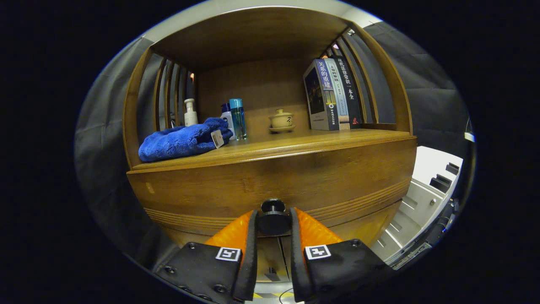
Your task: Pull open the drawer, take out the items inside it, and place them on the countertop above the cabinet.
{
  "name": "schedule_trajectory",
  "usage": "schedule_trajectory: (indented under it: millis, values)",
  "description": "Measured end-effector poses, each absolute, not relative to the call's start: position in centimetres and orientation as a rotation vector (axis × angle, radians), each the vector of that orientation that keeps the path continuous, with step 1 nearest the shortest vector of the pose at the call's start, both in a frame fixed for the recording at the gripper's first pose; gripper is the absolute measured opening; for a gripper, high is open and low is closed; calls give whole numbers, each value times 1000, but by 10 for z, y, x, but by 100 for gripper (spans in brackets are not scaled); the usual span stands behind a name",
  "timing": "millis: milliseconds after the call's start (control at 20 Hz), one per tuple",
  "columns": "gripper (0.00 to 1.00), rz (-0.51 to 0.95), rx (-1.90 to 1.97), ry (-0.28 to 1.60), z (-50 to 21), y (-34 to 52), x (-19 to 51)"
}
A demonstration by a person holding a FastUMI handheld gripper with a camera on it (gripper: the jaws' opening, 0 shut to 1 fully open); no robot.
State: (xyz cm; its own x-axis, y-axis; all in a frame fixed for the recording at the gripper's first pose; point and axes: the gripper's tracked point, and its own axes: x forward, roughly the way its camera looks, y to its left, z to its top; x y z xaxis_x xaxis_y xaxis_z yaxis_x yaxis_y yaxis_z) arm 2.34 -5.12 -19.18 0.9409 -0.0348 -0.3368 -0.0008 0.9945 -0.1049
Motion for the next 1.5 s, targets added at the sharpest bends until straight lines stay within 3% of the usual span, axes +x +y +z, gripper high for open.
schedule_trajectory:
  millis: [1500]
  values:
    - [42, -28, -193, 478, -175, -49, -124]
